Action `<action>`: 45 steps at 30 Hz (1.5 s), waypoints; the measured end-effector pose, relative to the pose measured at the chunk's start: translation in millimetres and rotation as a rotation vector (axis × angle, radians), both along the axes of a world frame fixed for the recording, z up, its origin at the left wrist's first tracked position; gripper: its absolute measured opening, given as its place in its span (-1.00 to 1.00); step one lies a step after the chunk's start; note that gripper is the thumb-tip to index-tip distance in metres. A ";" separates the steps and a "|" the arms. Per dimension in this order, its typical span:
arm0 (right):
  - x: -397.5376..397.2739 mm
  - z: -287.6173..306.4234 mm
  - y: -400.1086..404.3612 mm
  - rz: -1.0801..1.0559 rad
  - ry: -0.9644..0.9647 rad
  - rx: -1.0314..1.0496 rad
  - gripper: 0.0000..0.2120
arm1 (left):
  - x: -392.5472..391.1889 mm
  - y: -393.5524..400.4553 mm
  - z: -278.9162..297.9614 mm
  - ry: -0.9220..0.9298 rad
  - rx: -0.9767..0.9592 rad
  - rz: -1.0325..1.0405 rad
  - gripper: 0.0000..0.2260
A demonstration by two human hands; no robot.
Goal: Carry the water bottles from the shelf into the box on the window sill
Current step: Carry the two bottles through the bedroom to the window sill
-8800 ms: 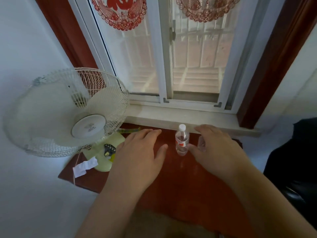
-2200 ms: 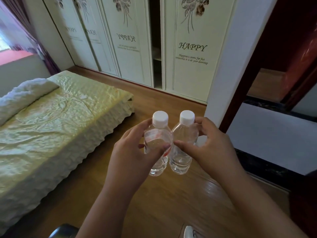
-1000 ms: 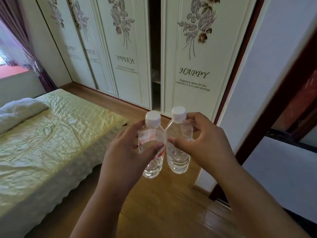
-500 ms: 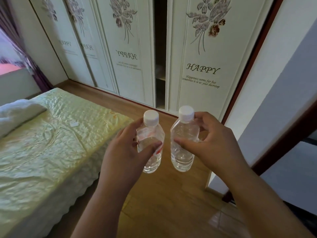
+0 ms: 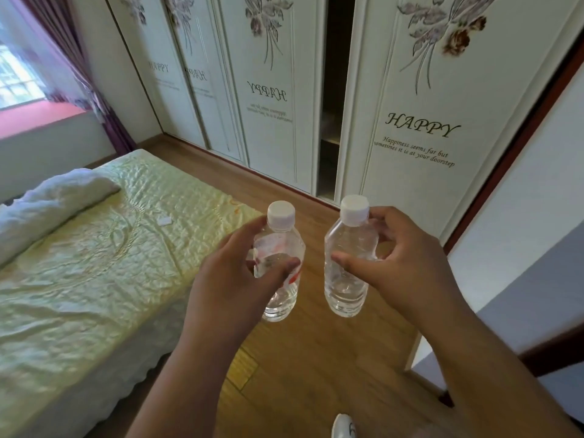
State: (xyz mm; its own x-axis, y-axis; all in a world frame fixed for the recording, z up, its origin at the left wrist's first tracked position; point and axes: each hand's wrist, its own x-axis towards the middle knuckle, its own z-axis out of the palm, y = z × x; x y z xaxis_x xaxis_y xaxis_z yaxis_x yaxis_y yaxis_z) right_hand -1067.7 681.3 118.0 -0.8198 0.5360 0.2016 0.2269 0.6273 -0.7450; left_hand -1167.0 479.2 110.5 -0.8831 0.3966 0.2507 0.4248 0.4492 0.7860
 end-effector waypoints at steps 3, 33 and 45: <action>-25.9 5.7 24.2 0.028 0.002 0.014 -0.36 | -19.1 23.9 10.4 0.015 0.008 0.023 -0.38; -222.5 -3.9 173.6 -0.047 -0.015 -0.001 -0.37 | -220.3 188.2 -0.3 -0.003 0.019 -0.037 -0.41; -350.3 -0.8 167.2 -0.137 0.054 -0.044 -0.40 | -367.2 191.8 10.1 0.045 0.007 -0.111 -0.35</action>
State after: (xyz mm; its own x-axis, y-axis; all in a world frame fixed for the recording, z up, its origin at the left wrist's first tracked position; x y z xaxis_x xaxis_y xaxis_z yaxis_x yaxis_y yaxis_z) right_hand -1418.0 848.5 117.2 -0.7269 0.6516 0.2169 0.2672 0.5593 -0.7847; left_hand -1534.2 671.0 120.6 -0.8218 0.4891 0.2923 0.5065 0.3923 0.7678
